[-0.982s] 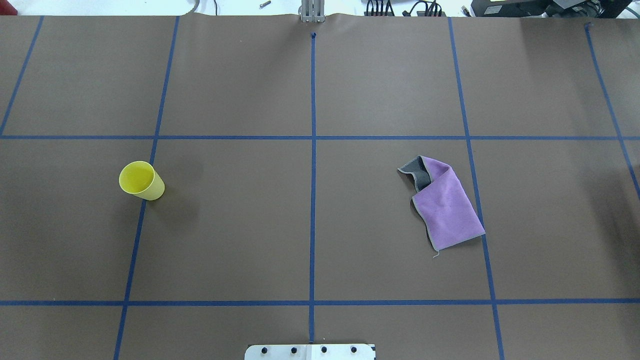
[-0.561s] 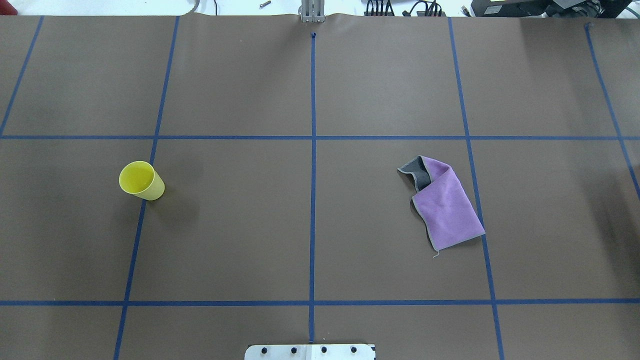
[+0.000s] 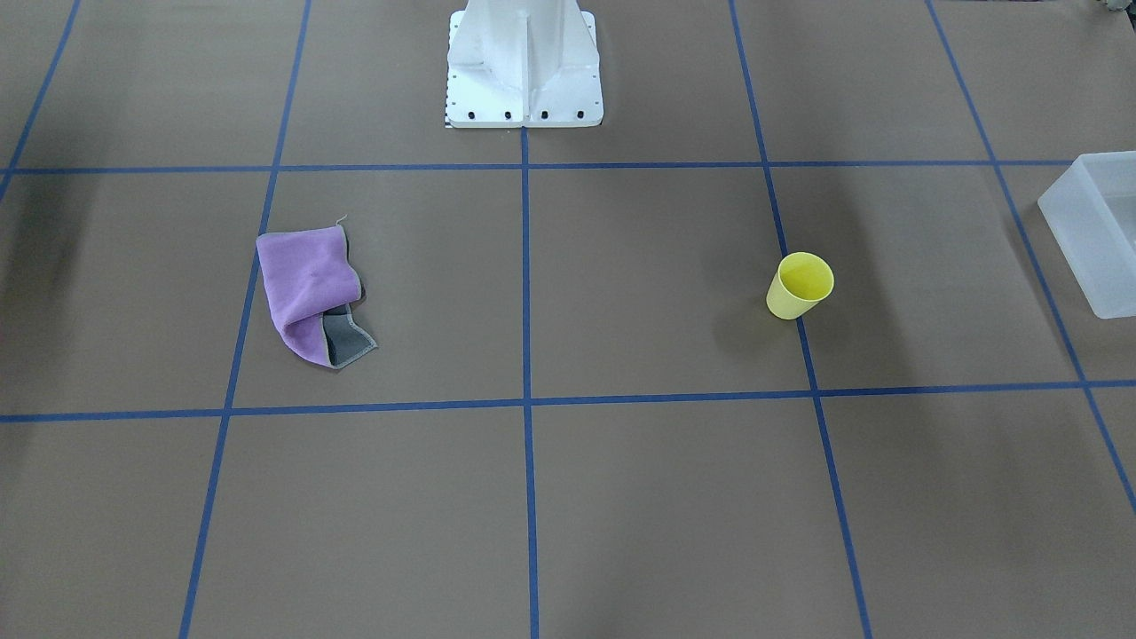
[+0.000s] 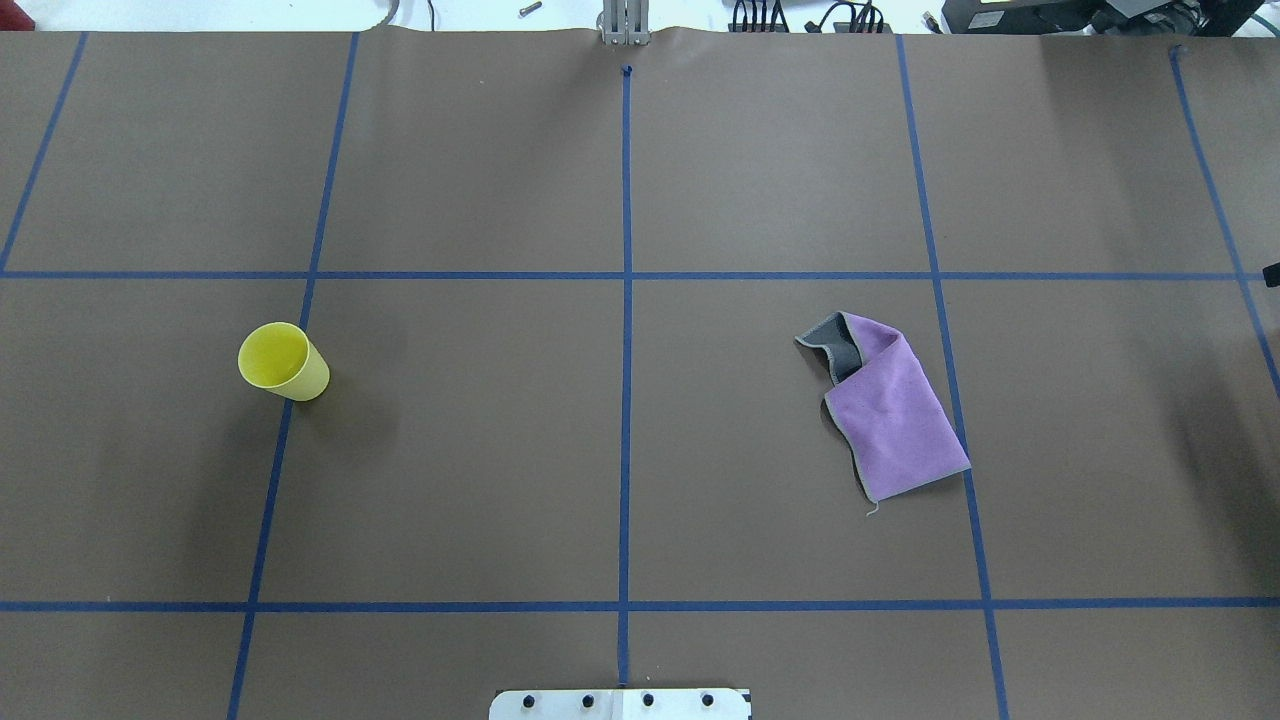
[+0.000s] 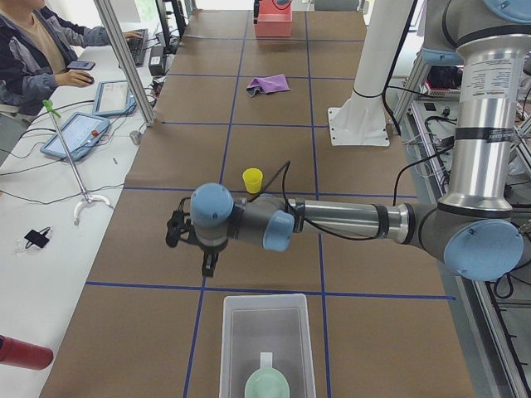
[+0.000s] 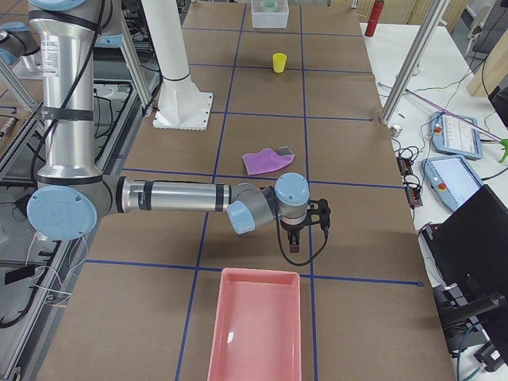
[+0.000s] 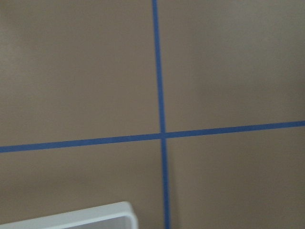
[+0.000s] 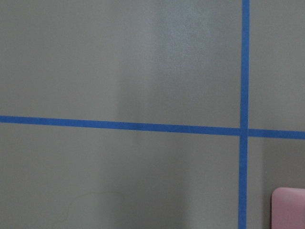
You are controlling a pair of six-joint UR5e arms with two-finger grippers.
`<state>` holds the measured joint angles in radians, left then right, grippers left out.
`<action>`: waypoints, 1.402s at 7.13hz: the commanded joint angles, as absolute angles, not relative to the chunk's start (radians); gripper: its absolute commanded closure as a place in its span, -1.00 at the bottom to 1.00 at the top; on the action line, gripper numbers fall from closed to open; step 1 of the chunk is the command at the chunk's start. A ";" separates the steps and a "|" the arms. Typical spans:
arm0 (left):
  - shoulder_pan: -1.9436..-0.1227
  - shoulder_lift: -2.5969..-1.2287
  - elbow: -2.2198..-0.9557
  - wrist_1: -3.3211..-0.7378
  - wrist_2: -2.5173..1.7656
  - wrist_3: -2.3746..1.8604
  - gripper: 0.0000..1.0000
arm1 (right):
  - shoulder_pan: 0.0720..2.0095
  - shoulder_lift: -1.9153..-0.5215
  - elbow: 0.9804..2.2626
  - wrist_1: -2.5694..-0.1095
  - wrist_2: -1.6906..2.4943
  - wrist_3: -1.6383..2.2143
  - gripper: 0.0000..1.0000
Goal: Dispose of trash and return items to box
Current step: 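Release the bowl and move the left gripper toward the yellow cup, then grasp the yellow cup rim with the left gripper while the right arm advances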
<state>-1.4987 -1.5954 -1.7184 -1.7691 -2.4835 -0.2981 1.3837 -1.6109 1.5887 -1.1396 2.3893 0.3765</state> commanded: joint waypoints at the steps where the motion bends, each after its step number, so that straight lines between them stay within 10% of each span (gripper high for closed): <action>1: -1.271 -1.670 -1.859 -1.767 -2.412 -0.678 -0.96 | 1.343 -1.612 1.640 -1.140 2.388 0.457 -1.00; 10: -0.882 -1.758 -1.772 -1.795 -2.226 -0.871 -0.78 | 1.284 -1.614 1.687 -1.141 2.387 0.531 -1.00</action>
<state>-0.9028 -1.7573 -1.7753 -1.7943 -2.2267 -0.8705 1.2864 -1.6133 1.6883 -1.1401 2.3880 0.5307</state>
